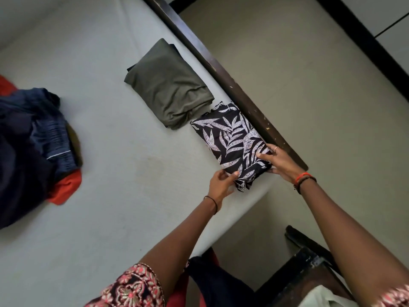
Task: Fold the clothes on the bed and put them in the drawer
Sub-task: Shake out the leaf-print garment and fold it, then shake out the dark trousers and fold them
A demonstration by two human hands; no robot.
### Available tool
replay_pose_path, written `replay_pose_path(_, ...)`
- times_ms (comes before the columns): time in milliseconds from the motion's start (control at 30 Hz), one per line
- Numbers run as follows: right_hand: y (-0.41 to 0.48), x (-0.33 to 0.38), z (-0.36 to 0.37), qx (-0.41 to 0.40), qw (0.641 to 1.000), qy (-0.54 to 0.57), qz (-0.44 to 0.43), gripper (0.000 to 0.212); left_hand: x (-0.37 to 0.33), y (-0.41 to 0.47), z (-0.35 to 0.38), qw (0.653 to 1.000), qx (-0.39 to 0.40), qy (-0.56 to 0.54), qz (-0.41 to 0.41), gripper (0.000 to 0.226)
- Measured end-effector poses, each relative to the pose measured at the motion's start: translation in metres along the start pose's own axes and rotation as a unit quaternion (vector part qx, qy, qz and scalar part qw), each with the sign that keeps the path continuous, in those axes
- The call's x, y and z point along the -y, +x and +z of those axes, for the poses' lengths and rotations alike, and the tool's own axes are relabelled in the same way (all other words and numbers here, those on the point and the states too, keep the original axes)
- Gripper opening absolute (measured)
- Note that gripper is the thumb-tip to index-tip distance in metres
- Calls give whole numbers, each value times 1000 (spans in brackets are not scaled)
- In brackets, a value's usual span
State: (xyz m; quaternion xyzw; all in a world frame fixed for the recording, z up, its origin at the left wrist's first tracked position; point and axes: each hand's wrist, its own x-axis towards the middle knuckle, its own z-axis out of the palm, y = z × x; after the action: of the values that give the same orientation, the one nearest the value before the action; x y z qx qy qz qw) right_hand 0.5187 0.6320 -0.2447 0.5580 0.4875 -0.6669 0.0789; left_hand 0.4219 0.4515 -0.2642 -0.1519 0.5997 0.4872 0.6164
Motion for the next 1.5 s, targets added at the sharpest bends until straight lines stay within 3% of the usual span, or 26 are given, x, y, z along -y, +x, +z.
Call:
replay_pose_path(133, -3, -8, 0, -52, 998, -15, -26, 41, -2, 5, 13, 1000, -20, -1, 12, 23)
replay_pose_path(233, -2, -12, 4, -97, 986, -124, -52, 36, -9, 0, 9, 998, -4, 56, 8, 18)
replay_pose_path(367, -5, -3, 20, -166, 951, -249, -81, 47, -18, -13, -7, 997, -1, 80, 3, 28)
replay_pose_path(500, -16, 7, 39, -263, 902, -334, -73, 69, -32, -34, -45, 994, 14, 110, 1, 20)
replay_pose_path(567, -25, 12, 52, -292, 889, -347, -66, 65, -42, -47, -68, 993, 6, 116, 11, 17)
replay_pose_path(667, -42, 32, 100, -254, 893, -360, -92, 54, -64, -76, -121, 993, -26, 107, 46, 14)
replay_pose_path(800, -46, 49, 168, -188, 888, -375, -191, 32, -87, -115, -194, 978, -95, 146, 111, 10)
replay_pose_path(1067, -39, 107, 353, 3, 881, -374, -289, 12, -130, -163, -359, 888, -317, 268, 196, 17)
replay_pose_path(1200, -26, 122, 440, 89, 854, -422, -292, 16, -137, -153, -415, 844, -351, 359, 188, 20)
replay_pose_path(1267, -24, 123, 477, 125, 825, -454, -312, 17, -137, -145, -428, 780, -393, 442, 206, 34)
replay_pose_path(1333, -24, 123, 509, 146, 807, -466, -333, 17, -143, -138, -439, 699, -458, 507, 210, 62)
replay_pose_path(1367, -24, 124, 523, 154, 804, -462, -340, 17, -149, -136, -444, 675, -483, 520, 202, 72)
replay_pose_path(1433, -25, 125, 548, 168, 805, -450, -348, 18, -161, -132, -458, 656, -500, 539, 170, 71)
replay_pose_path(1500, -29, 129, 564, 169, 806, -441, -357, 20, -172, -130, -470, 636, -492, 574, 153, 48)
